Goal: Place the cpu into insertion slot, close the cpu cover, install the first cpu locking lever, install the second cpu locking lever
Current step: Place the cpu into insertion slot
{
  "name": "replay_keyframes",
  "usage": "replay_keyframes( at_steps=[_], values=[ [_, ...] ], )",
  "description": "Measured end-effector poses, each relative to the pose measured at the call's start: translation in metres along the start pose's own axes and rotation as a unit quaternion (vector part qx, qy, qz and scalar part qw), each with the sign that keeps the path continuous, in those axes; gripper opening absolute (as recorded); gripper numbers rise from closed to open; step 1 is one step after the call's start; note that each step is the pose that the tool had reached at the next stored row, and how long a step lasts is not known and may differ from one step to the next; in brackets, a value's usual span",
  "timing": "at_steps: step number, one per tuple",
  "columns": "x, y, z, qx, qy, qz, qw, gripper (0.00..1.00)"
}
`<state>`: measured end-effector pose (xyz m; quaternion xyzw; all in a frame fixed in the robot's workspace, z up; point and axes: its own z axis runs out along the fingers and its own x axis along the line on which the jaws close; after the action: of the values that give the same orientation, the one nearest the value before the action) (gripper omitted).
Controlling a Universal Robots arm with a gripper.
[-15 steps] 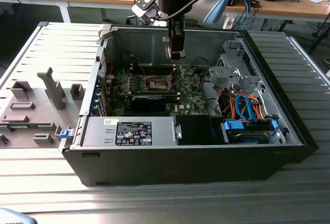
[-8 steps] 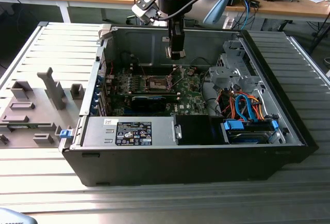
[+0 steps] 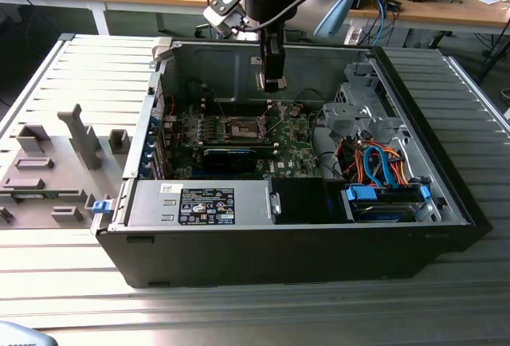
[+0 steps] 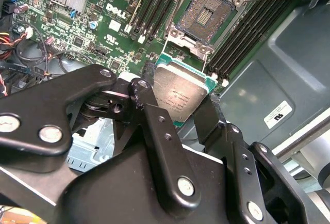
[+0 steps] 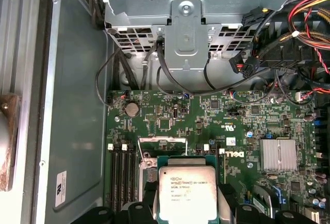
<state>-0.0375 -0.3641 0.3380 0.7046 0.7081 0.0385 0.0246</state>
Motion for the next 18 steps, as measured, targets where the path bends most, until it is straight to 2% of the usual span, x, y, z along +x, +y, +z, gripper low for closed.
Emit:
replay_keyframes(
  at_steps=[18],
  values=[
    [0.0,0.0,0.0,-0.0001,-0.0005,0.005,0.99999,0.55]
  ],
)
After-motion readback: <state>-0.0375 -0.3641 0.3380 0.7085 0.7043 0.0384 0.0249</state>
